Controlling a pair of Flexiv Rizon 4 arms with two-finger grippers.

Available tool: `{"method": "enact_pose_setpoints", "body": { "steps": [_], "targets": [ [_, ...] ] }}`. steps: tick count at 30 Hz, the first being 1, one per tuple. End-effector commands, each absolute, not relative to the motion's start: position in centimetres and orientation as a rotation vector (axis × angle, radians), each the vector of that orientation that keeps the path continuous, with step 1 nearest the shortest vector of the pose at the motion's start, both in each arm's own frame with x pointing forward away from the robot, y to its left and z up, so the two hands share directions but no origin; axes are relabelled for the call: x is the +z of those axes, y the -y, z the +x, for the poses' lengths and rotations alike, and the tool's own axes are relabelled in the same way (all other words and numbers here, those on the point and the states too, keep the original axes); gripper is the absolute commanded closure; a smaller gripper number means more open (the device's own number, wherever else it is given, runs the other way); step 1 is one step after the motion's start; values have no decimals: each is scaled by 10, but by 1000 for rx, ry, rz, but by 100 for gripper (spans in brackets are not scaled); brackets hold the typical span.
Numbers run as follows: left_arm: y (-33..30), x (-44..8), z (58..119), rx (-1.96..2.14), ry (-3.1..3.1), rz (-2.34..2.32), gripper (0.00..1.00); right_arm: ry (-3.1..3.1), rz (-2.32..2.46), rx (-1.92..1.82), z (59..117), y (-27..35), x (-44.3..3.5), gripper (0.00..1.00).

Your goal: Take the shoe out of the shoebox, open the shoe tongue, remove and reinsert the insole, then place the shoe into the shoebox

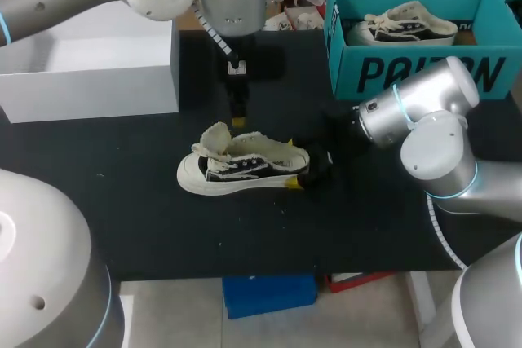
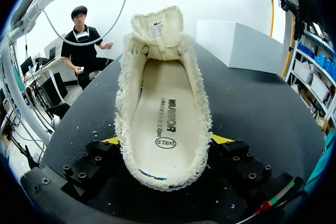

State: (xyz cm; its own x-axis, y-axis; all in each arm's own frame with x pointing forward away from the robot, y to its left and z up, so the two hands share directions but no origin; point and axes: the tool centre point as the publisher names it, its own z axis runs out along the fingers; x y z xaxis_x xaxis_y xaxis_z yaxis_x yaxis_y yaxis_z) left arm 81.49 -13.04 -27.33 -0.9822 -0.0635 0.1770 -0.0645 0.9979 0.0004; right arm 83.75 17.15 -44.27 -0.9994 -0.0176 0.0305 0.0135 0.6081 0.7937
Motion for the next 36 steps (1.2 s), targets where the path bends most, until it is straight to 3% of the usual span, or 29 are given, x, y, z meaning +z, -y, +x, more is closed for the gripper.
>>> {"method": "enact_pose_setpoints", "body": {
  "steps": [1, 36],
  "targets": [
    [127, -275, 814, 48, 2965, 95, 100, 2787, 1, -1372, 839, -171, -447, 100],
    [138, -310, 822, 170, 2973, 125, 100, 2787, 1, -1372, 839, -171, -447, 100]
  ]
}}
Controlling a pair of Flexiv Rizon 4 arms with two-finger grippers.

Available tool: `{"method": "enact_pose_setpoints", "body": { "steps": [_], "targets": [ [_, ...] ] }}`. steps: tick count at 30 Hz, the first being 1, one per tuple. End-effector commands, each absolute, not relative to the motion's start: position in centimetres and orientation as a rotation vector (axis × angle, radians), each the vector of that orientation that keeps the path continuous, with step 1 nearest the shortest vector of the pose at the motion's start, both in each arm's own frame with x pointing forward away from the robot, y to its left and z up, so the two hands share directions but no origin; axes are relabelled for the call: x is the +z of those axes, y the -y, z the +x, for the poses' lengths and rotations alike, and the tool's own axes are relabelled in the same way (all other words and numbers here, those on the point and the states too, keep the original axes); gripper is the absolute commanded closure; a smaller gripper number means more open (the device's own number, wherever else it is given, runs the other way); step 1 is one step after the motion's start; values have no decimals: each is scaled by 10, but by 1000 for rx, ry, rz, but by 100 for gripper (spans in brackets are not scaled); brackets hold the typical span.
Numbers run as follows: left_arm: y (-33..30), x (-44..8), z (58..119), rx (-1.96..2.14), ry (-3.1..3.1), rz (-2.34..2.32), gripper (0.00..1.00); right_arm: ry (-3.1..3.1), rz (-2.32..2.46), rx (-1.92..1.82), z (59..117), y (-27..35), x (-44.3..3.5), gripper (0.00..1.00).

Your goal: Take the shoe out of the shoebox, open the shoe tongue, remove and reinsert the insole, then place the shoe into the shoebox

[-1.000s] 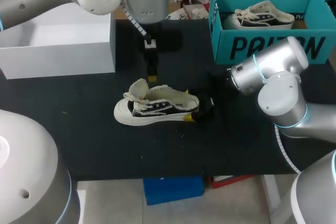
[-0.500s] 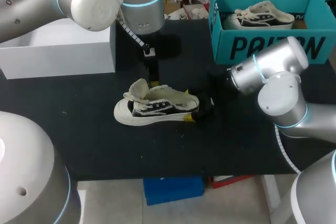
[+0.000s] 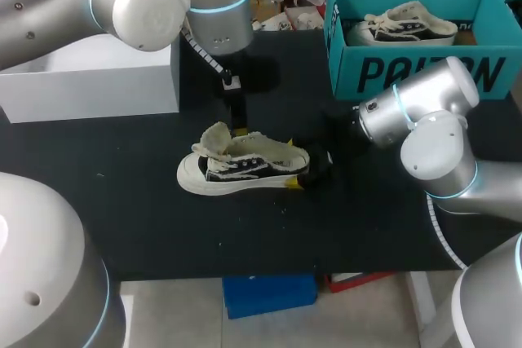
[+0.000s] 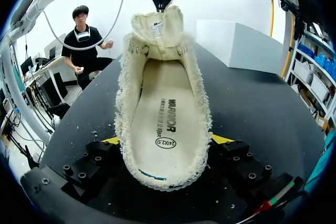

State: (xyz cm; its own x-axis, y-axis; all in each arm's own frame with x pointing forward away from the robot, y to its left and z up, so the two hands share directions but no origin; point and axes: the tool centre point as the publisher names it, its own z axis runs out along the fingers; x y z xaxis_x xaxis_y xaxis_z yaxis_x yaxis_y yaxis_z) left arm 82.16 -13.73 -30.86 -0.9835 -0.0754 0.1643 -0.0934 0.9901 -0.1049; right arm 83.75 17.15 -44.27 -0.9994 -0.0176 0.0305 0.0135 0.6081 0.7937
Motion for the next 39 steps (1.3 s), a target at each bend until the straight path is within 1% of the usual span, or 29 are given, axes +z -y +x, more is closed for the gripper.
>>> {"method": "enact_pose_setpoints", "body": {
  "steps": [1, 10, 20, 39],
  "targets": [
    [139, -310, 823, 211, 2947, 99, 100, 2787, 1, -1372, 839, -171, -447, 100],
    [141, -314, 829, 241, 2854, 47, 100, 2787, 1, -1372, 839, -171, -447, 100],
    [145, -330, 834, 228, 2824, 42, 100, 2787, 1, -1372, 839, -171, -447, 100],
    [158, -366, 817, 179, 2768, 81, 100, 2787, 1, -1372, 839, -171, -447, 100]
  ]
}}
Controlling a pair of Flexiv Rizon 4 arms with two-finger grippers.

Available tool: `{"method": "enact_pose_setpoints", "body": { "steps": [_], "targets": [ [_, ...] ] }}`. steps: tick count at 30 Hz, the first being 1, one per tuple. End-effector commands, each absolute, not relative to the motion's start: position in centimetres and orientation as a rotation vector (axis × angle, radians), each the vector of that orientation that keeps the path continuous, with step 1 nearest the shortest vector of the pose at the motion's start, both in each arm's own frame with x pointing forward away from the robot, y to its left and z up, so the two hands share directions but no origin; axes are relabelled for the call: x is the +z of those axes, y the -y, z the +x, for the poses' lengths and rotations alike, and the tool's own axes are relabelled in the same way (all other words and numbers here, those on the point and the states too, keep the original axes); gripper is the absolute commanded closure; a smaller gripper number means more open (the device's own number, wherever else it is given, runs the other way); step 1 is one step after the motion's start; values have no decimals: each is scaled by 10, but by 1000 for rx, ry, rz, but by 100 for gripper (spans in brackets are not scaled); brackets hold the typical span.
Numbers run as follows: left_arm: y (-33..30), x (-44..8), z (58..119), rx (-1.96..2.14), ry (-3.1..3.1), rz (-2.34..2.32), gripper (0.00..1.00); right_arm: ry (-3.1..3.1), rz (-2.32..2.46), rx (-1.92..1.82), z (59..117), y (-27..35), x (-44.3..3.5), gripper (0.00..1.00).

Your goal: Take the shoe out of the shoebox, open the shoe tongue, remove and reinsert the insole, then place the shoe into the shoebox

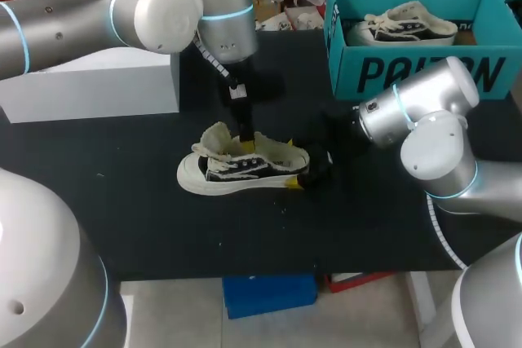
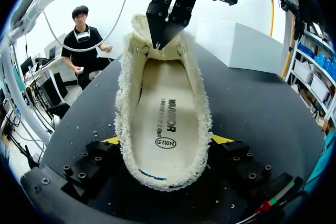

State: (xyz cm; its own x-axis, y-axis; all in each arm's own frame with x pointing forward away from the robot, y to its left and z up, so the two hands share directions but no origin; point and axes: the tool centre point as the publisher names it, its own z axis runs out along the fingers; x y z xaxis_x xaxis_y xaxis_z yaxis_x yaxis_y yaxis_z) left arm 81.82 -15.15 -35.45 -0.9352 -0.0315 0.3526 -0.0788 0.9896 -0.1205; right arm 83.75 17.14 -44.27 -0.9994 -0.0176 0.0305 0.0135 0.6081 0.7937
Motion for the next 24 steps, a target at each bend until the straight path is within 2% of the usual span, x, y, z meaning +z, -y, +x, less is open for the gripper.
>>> {"method": "enact_pose_setpoints", "body": {
  "steps": [1, 24],
  "targets": [
    [158, -368, 816, 177, 2763, 85, 100, 2787, 1, -1372, 839, -171, -447, 100],
    [174, -400, 797, 196, 2709, 110, 100, 2787, 1, -1372, 839, -171, -447, 100]
  ]
}}
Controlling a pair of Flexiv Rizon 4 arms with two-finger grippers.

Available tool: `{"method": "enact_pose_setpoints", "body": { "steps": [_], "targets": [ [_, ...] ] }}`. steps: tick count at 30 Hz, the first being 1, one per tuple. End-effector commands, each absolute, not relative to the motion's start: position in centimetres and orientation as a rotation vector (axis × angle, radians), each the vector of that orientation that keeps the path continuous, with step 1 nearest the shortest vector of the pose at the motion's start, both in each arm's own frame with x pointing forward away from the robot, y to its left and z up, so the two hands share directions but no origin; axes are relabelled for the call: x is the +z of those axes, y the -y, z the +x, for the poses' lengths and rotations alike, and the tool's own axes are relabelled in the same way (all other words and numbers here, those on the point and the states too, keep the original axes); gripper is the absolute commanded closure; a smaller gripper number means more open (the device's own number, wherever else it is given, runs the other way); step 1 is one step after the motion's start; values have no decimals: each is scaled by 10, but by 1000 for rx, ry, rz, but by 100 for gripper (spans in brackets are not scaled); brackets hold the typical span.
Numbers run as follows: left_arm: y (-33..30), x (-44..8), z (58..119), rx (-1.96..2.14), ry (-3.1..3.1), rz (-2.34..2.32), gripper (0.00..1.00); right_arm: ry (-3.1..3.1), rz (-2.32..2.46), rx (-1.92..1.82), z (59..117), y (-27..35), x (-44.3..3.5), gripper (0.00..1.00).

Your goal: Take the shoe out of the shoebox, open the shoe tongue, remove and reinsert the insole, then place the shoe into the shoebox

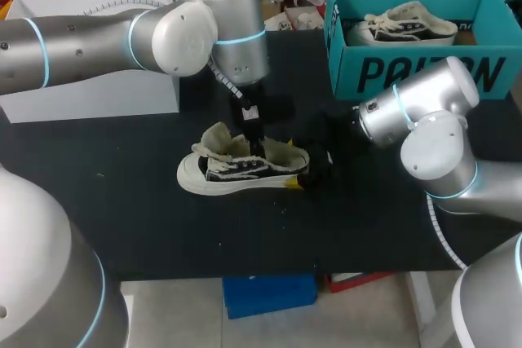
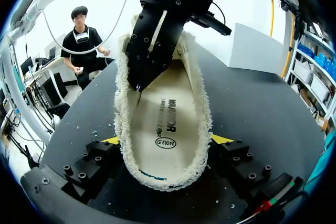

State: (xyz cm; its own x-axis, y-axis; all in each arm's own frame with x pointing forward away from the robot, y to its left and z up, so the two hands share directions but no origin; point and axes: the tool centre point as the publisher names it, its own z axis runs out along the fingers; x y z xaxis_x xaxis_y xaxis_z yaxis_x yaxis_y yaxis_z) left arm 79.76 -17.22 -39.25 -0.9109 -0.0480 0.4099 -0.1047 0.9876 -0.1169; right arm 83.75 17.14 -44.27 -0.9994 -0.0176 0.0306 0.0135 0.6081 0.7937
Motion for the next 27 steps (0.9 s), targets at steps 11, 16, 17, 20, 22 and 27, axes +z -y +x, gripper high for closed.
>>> {"method": "enact_pose_setpoints", "body": {
  "steps": [11, 16, 17, 20, 22, 27],
  "targets": [
    [175, -414, 792, 166, 2715, 143, 100, 2787, 1, -1372, 839, -171, -447, 100],
    [177, -419, 792, 165, 2717, 156, 100, 2787, 1, -1372, 839, -171, -447, 100],
    [178, -420, 792, 166, 2717, 157, 100, 2787, 1, -1372, 839, -171, -447, 100],
    [180, -422, 790, 163, 2719, 161, 100, 2787, 1, -1372, 839, -171, -447, 100],
    [181, -424, 790, 164, 2717, 165, 100, 2787, 1, -1372, 839, -171, -447, 100],
    [180, -424, 791, 181, 2725, 170, 100, 2787, 1, -1372, 839, -171, -447, 100]
  ]
}}
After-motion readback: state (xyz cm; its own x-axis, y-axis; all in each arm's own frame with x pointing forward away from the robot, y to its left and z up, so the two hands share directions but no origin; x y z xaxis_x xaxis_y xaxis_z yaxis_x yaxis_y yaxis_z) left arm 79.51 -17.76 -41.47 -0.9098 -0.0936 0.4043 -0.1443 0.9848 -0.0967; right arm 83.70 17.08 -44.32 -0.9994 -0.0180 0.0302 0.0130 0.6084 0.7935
